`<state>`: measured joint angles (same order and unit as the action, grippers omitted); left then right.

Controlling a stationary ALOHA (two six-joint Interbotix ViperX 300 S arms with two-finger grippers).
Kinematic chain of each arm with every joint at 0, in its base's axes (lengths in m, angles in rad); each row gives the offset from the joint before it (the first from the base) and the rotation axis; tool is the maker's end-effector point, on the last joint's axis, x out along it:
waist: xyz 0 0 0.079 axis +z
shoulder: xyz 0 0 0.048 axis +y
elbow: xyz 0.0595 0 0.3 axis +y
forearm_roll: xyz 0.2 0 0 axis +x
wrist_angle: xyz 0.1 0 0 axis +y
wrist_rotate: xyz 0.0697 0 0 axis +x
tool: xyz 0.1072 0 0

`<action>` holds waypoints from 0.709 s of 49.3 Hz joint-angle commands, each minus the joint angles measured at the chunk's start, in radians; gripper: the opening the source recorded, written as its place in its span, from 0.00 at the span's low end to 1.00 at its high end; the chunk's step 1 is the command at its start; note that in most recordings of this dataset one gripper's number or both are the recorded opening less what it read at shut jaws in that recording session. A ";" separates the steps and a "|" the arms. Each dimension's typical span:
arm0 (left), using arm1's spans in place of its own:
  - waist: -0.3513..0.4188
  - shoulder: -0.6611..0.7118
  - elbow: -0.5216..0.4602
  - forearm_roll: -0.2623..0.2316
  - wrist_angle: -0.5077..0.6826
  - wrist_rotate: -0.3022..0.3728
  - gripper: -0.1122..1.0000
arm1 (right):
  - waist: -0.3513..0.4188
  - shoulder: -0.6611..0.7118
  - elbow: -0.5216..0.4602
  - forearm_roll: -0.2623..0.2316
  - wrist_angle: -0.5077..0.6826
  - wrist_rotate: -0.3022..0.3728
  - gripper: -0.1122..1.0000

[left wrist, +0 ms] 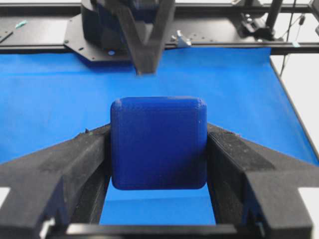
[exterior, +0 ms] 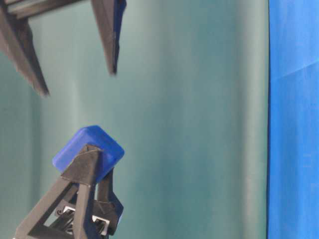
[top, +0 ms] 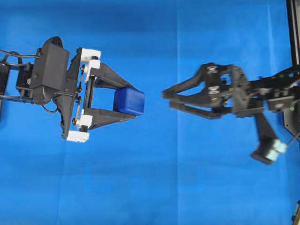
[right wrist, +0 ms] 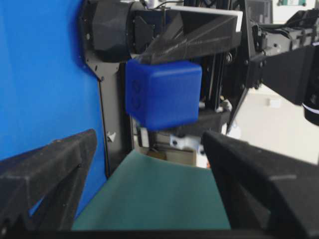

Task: Handover the blue block to the right arm after grasping it with the left arm, then place it in the designated position.
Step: 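Reach the right gripper over the cube held by the left gripper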

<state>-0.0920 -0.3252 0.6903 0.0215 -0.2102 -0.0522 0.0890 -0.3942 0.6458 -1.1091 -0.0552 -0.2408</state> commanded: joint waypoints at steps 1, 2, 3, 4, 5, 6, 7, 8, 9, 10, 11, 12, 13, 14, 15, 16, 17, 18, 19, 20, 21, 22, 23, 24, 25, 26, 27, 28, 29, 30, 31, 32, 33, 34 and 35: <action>0.000 -0.020 -0.012 -0.002 -0.005 -0.003 0.54 | 0.002 0.043 -0.072 0.003 -0.003 0.003 0.95; 0.000 -0.020 -0.011 -0.002 -0.005 -0.002 0.54 | 0.002 0.058 -0.081 0.003 -0.003 0.003 0.95; 0.000 -0.018 -0.012 -0.002 -0.005 -0.002 0.54 | 0.002 0.069 -0.092 0.003 -0.003 0.003 0.95; 0.000 -0.020 -0.012 -0.002 -0.005 -0.002 0.54 | 0.000 0.081 -0.103 0.003 -0.003 0.003 0.95; 0.000 -0.020 -0.012 -0.002 -0.005 -0.002 0.54 | 0.000 0.094 -0.115 0.005 -0.002 0.003 0.95; 0.002 -0.020 -0.012 -0.002 -0.005 -0.003 0.54 | 0.000 0.104 -0.126 0.003 -0.002 0.003 0.95; 0.002 -0.020 -0.011 -0.002 -0.005 -0.002 0.54 | -0.002 0.117 -0.137 0.003 -0.002 0.003 0.95; 0.000 -0.020 -0.012 -0.002 -0.005 -0.002 0.54 | 0.000 0.127 -0.147 0.003 -0.002 0.003 0.95; 0.000 -0.020 -0.011 -0.002 -0.005 -0.002 0.54 | 0.000 0.138 -0.156 0.003 -0.002 0.003 0.95; 0.000 -0.020 -0.012 -0.002 -0.005 -0.002 0.54 | 0.000 0.149 -0.167 0.005 -0.002 0.003 0.95; 0.000 -0.020 -0.011 -0.002 -0.005 -0.002 0.54 | 0.000 0.160 -0.178 0.005 -0.002 0.003 0.95; 0.002 -0.020 -0.011 -0.002 -0.005 -0.002 0.54 | 0.000 0.170 -0.189 0.005 -0.002 0.003 0.95; 0.002 -0.020 -0.012 -0.002 -0.005 -0.002 0.54 | 0.000 0.183 -0.202 0.005 -0.002 0.003 0.95; 0.000 -0.020 -0.011 -0.002 -0.005 -0.002 0.54 | 0.000 0.192 -0.213 0.005 -0.002 0.003 0.95; 0.000 -0.020 -0.012 -0.003 -0.005 -0.002 0.54 | 0.000 0.199 -0.222 0.005 -0.002 0.003 0.95; 0.002 -0.020 -0.012 -0.002 -0.005 -0.002 0.54 | -0.002 0.209 -0.232 0.005 -0.002 0.003 0.95; 0.000 -0.020 -0.011 -0.002 -0.005 -0.002 0.54 | -0.002 0.215 -0.239 0.005 0.000 0.003 0.95; 0.000 -0.020 -0.011 -0.002 -0.005 -0.002 0.54 | -0.003 0.222 -0.247 0.003 0.000 0.005 0.95; 0.002 -0.020 -0.011 -0.002 -0.005 -0.002 0.54 | -0.005 0.229 -0.255 0.005 0.000 0.005 0.95; 0.002 -0.020 -0.011 -0.002 -0.005 -0.002 0.54 | -0.005 0.235 -0.262 0.005 0.000 0.005 0.95; 0.000 -0.020 -0.011 -0.002 -0.005 -0.002 0.54 | -0.005 0.239 -0.268 0.005 0.002 0.005 0.95; 0.000 -0.020 -0.011 -0.002 -0.003 -0.003 0.54 | -0.006 0.245 -0.275 0.005 0.002 0.005 0.95; 0.002 -0.020 -0.011 -0.003 -0.003 -0.003 0.54 | -0.006 0.250 -0.278 0.005 0.002 0.005 0.95; 0.002 -0.020 -0.011 -0.002 -0.003 -0.002 0.54 | -0.006 0.253 -0.282 0.005 0.003 0.006 0.95; 0.000 -0.020 -0.011 -0.002 -0.002 -0.002 0.54 | -0.006 0.255 -0.285 0.005 0.003 0.006 0.95; 0.000 -0.020 -0.011 -0.002 0.000 -0.003 0.54 | -0.006 0.258 -0.287 0.005 0.005 0.006 0.95; 0.000 -0.020 -0.011 -0.002 0.000 -0.003 0.54 | -0.006 0.258 -0.288 0.005 0.008 0.006 0.95; 0.000 -0.020 -0.011 -0.002 0.002 -0.003 0.54 | -0.006 0.258 -0.288 0.005 0.008 0.006 0.95; 0.000 -0.020 -0.011 -0.002 0.002 -0.003 0.54 | -0.006 0.258 -0.288 0.005 0.011 0.006 0.95; 0.002 -0.020 -0.011 -0.002 0.003 -0.003 0.54 | -0.006 0.258 -0.287 0.005 0.012 0.006 0.95; 0.000 -0.020 -0.011 -0.002 0.005 -0.003 0.54 | -0.006 0.256 -0.287 0.005 0.014 0.006 0.95; 0.000 -0.020 -0.011 -0.002 0.005 -0.003 0.54 | -0.006 0.256 -0.285 0.005 0.017 0.006 0.95; 0.002 -0.020 -0.011 -0.002 0.006 -0.003 0.54 | -0.006 0.256 -0.285 0.005 0.018 0.006 0.95; 0.002 -0.020 -0.011 -0.002 0.006 -0.003 0.54 | -0.006 0.256 -0.285 0.006 0.021 0.006 0.95; 0.000 -0.020 -0.011 -0.002 0.008 -0.003 0.54 | -0.006 0.256 -0.285 0.005 0.025 0.006 0.95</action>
<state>-0.0920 -0.3298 0.6903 0.0215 -0.2010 -0.0552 0.0859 -0.1258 0.3927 -1.1075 -0.0368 -0.2362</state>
